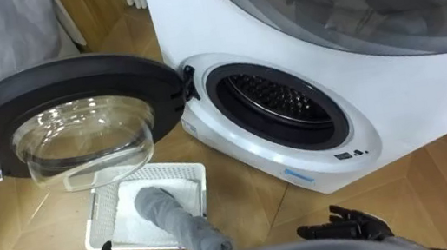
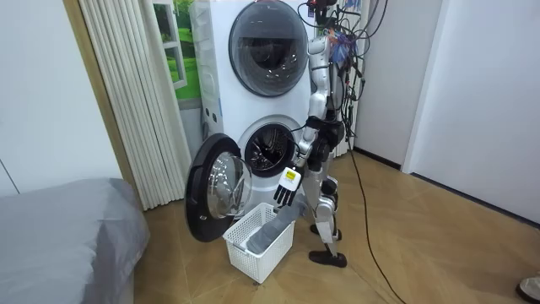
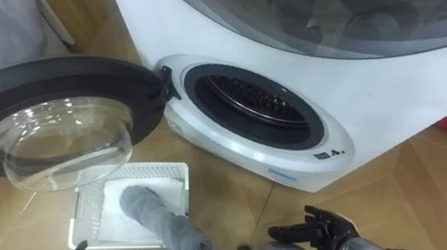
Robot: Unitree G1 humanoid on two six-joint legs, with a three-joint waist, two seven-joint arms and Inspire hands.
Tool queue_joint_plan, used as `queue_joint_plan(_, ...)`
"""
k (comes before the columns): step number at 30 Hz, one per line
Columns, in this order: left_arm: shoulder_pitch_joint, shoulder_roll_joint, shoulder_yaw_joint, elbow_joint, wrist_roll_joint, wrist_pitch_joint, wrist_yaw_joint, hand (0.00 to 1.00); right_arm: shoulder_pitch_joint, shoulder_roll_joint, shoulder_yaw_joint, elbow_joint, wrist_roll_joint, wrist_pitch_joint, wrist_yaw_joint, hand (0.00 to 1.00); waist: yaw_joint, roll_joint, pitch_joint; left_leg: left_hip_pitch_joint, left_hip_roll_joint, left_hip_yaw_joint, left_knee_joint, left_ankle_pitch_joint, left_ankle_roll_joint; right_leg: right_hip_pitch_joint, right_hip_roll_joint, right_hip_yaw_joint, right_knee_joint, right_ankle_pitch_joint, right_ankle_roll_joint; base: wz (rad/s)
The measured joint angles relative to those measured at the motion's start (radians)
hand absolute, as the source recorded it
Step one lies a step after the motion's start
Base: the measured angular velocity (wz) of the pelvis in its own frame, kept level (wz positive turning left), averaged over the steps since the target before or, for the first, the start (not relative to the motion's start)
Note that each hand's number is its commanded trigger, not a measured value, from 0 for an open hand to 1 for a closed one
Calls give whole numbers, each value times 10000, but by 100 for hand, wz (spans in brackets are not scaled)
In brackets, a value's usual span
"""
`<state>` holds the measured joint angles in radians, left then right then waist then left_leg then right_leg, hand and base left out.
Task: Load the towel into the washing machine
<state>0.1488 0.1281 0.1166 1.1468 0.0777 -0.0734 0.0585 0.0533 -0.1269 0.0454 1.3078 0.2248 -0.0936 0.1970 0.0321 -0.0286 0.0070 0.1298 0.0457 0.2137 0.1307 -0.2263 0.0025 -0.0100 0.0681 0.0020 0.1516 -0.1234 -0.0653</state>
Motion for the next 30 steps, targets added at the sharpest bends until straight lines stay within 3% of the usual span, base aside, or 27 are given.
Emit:
queue_joint_plan(22, -155, 30, -41, 10, 361, -10, -29, 0, -156, -23, 139, 135, -5, -33, 95, 0, 8, 79, -70, -246, 12, 12, 58, -11, 18, -303, -34, -203, 160, 35, -19, 0)
queue_joint_plan(25, -345, 79, -478, 12, 380, -41, 52, 0, -331, -36, 349, 147, 14, -50, 18, 0, -4, 92, -89, -561, 5, 16, 168, -10, 20, -606, -48, -169, 185, 55, -18, -4)
queue_joint_plan(30, -1017, 76, -1111, 224, 1141, -151, 227, 0, -729, -69, 858, 224, -154, -64, -120, 0, -51, 185, -33, -1188, 11, 29, 369, -8, 23, -1135, -69, -165, 211, 186, -27, -1)
